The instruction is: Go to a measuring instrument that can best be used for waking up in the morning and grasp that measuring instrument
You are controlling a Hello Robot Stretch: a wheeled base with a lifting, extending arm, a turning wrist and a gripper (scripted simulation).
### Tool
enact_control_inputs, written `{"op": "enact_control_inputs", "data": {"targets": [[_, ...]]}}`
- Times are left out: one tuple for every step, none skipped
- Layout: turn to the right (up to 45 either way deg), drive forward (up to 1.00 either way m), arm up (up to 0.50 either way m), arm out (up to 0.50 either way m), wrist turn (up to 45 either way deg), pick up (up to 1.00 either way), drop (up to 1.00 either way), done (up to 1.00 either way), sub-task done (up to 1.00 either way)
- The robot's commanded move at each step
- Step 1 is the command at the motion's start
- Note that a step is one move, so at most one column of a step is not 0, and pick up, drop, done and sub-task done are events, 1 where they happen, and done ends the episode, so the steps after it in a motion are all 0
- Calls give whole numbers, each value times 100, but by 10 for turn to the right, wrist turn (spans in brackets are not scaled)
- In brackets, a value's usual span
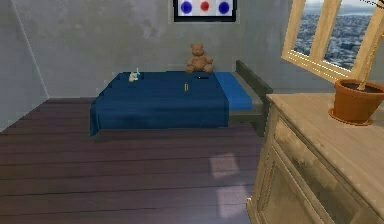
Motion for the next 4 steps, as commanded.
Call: {"op": "enact_control_inputs", "data": {"targets": [[0,0,0,50,0,0,0,0,0],[0,0,0,0,450,0,0,0,0],[0,0,0,0,450,0,0,0,0],[0,0,0,0,450,0,0,0,0]]}}
